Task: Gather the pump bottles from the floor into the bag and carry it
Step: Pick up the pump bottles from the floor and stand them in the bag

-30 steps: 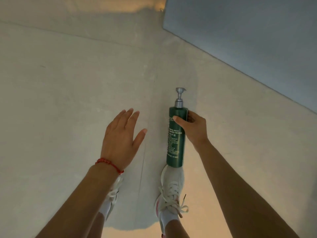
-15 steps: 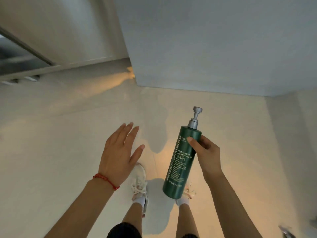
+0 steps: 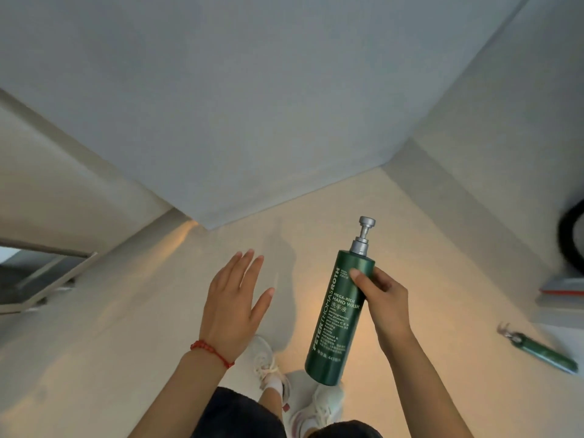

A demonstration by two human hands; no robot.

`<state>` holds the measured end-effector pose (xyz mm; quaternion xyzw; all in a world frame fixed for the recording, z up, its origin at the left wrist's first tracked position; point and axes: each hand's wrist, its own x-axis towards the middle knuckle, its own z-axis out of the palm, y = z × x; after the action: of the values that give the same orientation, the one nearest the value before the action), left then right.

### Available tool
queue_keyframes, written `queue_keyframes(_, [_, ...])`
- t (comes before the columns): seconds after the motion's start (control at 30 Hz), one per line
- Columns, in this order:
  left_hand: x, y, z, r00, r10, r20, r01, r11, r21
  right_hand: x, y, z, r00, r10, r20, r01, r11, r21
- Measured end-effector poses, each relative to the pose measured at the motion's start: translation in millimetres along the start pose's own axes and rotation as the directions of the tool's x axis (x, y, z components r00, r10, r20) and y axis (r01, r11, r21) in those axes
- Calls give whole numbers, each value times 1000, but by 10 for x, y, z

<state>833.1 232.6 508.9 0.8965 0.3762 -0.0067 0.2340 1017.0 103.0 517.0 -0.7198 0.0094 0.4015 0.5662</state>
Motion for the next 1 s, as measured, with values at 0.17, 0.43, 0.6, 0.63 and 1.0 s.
queue_keyframes(0.17, [8, 903, -28, 986, 163, 33, -162, 987, -11, -426, -186, -935, 990, -9, -144, 23, 995, 96])
queue_keyframes(0.43, [-167, 2282, 92, 910, 395, 129, -402, 915, 33, -1228, -167, -2398, 908, 35, -417, 64, 973, 222])
queue_keyframes(0.6, [-214, 3042, 207, 808, 534, 250, -565, 822, 71, -1605, -39, -3017, 797, 120, -592, 105, 938, 331])
queue_keyframes(0.63, [-195, 3185, 241, 783, 559, 274, -597, 799, 77, -1670, -15, -3115, 769, 143, -623, 118, 926, 358])
queue_keyframes(1.0, [194, 4726, 655, 458, 769, 446, -850, 526, -34, -2088, 28, -3894, 433, 337, -836, 261, 841, 474])
